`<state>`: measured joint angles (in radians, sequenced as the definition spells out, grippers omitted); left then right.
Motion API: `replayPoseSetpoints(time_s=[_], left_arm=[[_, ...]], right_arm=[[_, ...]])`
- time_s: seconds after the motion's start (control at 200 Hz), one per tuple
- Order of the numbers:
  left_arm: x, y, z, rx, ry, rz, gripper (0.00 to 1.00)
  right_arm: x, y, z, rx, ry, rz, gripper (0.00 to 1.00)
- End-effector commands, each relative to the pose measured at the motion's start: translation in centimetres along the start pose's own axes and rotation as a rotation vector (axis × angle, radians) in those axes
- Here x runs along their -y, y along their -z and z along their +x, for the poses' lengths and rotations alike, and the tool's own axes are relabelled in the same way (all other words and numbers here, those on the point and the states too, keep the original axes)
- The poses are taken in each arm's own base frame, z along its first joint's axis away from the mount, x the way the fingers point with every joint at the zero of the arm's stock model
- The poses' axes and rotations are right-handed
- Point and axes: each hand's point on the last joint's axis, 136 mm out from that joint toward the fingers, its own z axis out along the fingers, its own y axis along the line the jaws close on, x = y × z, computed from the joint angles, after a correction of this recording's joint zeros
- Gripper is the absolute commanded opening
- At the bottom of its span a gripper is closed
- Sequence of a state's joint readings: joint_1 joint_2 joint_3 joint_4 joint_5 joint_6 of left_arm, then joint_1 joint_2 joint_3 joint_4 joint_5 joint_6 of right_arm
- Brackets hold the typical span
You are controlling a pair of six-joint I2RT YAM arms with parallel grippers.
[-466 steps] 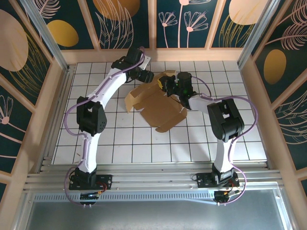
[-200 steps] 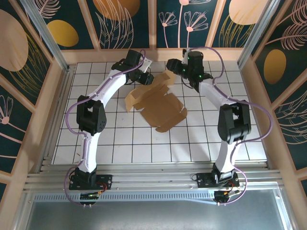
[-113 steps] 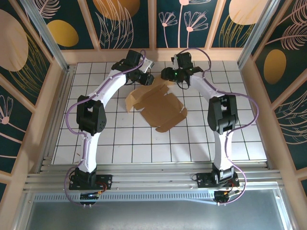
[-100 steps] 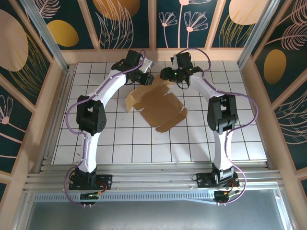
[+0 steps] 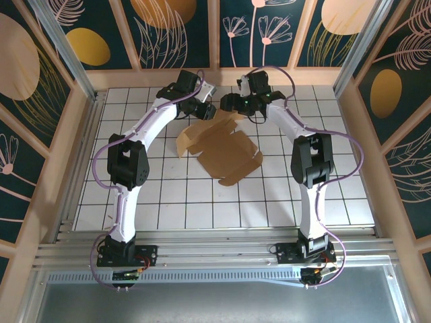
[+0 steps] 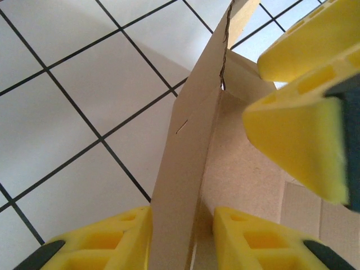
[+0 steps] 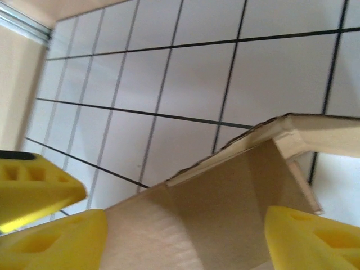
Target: Fold the paper box
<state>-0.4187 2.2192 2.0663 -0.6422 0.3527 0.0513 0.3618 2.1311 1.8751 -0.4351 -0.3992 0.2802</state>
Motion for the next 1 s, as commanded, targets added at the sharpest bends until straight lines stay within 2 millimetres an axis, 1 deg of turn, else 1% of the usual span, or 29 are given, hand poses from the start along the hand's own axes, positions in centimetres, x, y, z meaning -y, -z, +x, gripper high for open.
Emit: replayPoseSetpoints(time_s=[0.0, 0.11, 0.19, 0.235, 0.37, 0.506, 0.651, 0.741, 0.811, 0.866, 0.911, 0.996], left_arm=[[0.5, -0.3, 2.0, -0.07, 0.016, 0.029, 0.35], [0.5, -0.2, 2.0, -0.07, 0.014, 0.032, 0.35], [0.5, -0.3, 2.1, -0.076, 0.018, 0.031, 0.35], [0.3, -0.4, 2.2, -0.08, 0.023, 0.025, 0.35], [0.2, -0.6, 2.2, -0.082, 0.031, 0.024, 0.35], [0.2, -0.4, 1.8, -0.072, 0.028, 0.021, 0.35], [0.6, -0.3, 1.3, -0.055, 0.033, 0.039, 0.36], [0.6, -0.2, 0.9, -0.045, 0.041, 0.045, 0.36], [0.8, -0.1, 0.6, -0.035, 0.044, 0.052, 0.37], [0.8, -0.2, 0.5, -0.035, 0.049, 0.053, 0.37], [0.7, -0.2, 0.6, -0.037, 0.052, 0.051, 0.37], [0.6, -0.3, 0.6, -0.037, 0.056, 0.045, 0.37]], right_arm=[[1.4, -0.2, -0.3, 0.003, 0.069, 0.097, 0.77], [1.4, -1.1, 0.2, -0.03, 0.053, 0.069, 0.75], [1.4, -1.8, 0.6, -0.047, 0.044, 0.057, 0.71], [1.3, -2.0, 0.6, -0.046, 0.034, 0.044, 0.69], [0.6, -2.3, 1.0, -0.065, 0.01, -0.008, 0.69], [0.0, -2.1, 1.1, -0.069, -0.001, -0.036, 0.64], [-1.6, -1.8, 1.3, -0.083, -0.039, -0.153, 0.61], [-2.0, -1.4, 1.2, -0.081, -0.077, -0.212, 0.6], [-1.9, -1.1, 1.3, -0.08, -0.094, -0.236, 0.65], [-1.6, -1.0, 1.3, -0.08, -0.097, -0.229, 0.65], [-1.3, -1.0, 1.4, -0.079, -0.099, -0.214, 0.64], [-0.7, -0.9, 1.2, -0.073, -0.109, -0.188, 0.57]])
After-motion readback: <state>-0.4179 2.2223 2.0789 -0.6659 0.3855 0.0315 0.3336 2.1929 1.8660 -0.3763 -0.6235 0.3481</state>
